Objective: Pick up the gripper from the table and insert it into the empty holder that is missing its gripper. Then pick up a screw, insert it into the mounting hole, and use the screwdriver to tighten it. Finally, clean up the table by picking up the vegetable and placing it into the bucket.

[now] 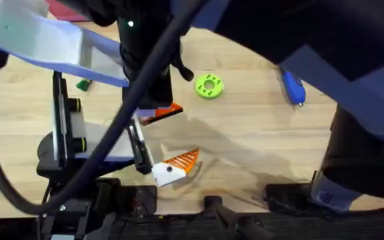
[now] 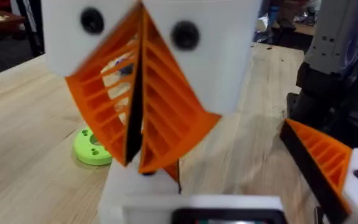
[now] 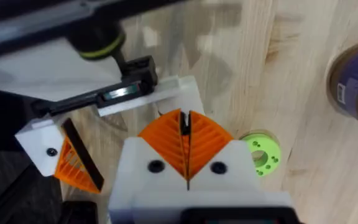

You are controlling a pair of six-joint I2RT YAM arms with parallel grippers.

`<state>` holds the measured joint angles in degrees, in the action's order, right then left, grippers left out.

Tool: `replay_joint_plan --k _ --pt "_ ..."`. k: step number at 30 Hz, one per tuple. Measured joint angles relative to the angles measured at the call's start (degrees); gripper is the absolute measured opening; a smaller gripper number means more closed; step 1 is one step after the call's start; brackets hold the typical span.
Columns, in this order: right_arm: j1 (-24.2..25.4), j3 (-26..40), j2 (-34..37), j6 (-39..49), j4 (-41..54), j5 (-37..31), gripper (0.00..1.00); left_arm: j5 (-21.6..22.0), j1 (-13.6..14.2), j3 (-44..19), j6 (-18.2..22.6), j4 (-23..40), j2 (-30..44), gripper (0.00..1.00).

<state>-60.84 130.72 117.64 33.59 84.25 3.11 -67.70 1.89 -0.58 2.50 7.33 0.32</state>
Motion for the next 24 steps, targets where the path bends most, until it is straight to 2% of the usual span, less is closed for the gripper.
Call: replay_joint_plan --k 24 --pt "0.0 0.0 1.3 -3.0 -0.5 0.4 0.006 0.0 0.0 0.0 -0.4 0.0 0.0 0.989"
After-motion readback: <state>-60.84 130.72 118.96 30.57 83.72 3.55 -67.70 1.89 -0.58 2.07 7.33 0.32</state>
